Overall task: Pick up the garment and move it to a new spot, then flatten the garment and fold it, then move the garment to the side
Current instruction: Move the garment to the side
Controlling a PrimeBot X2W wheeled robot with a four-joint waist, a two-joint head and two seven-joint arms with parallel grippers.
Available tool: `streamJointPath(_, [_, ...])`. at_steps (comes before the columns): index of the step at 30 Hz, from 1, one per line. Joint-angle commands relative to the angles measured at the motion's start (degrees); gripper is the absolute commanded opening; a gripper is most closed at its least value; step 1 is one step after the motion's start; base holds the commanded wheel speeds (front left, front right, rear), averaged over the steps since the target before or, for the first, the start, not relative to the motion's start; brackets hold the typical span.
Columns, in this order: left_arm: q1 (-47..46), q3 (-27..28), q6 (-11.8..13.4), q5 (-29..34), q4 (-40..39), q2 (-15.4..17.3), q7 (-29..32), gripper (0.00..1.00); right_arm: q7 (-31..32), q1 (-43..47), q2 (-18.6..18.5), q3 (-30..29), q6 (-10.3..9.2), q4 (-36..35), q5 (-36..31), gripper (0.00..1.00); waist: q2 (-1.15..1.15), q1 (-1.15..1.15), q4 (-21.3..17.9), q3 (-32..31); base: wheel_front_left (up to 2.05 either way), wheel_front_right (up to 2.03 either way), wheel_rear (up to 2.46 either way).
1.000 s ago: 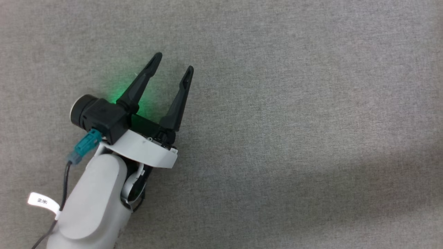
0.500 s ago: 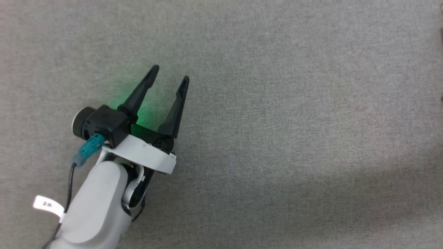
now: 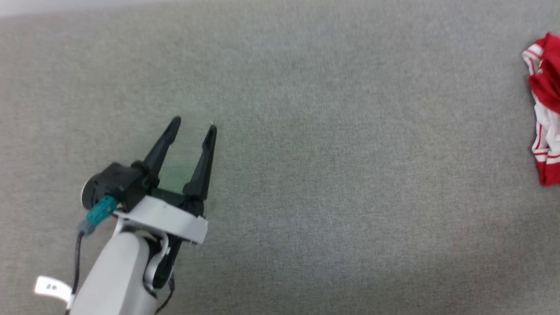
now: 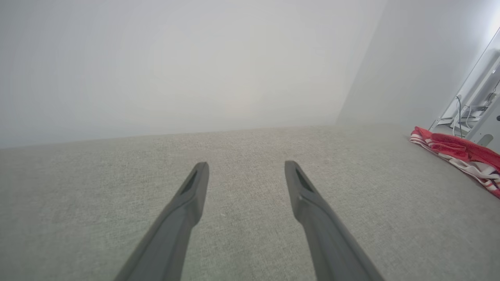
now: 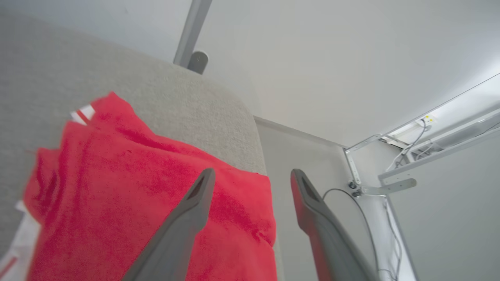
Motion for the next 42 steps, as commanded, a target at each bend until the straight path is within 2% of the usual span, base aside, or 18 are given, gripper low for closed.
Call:
streamJointPath(1, [1.58, 0.76, 0.15, 0.11, 0.11, -0.1, 0.06, 1.0, -0.96, 1.02, 1.2, -1.44, -0.09, -0.09, 1.38, 1.0, 0.0, 0.0, 1.09, -4.21, 0.0, 0.0, 0.0])
streamJointPath(12, [11.49, 7.03, 0.51, 1.63, 0.25, -0.84, 0.06, 1.0, -9.39, 10.23, 9.01, 0.44, -0.08, -2.8, 7.12, 1.0, 0.0, 0.0, 4.39, -14.57, 0.0, 0.0, 0.0])
streamJointPath(18, [16.93, 9.72, 1.3, 2.56, -0.46, -1.59, 0.05, 1.0, -12.87, 17.86, 11.03, 3.11, -0.08, -6.62, 12.19, 1.0, 0.0, 0.0, 7.2, -19.46, 0.0, 0.0, 0.0])
streamJointPath(25, [22.07, 13.03, 1.59, 2.71, -0.36, -1.08, 0.05, 1.0, -13.84, 26.93, 13.4, 4.17, -0.08, -14.03, 17.07, 1.0, 0.0, 0.0, 8.82, -23.16, 0.0, 0.0, 0.0])
streamJointPath(28, [24.49, 14.95, 2.23, 2.73, -1.23, -1.3, 0.05, 1.0, -13.84, 30.87, 14.97, 3.39, -0.08, -18.27, 17.51, 1.0, 0.0, 0.0, 8.91, -24.11, 0.0, 0.0, 0.0])
streamJointPath(42, [31.94, 18.43, 1.32, 3.49, -3.04, -2.13, 0.06, 1.0, -13.87, 46.63, 21.39, -4.35, -0.08, -33.67, 15.36, 1.0, 0.0, 0.0, 8.02, -26.66, 0.0, 0.0, 0.0])
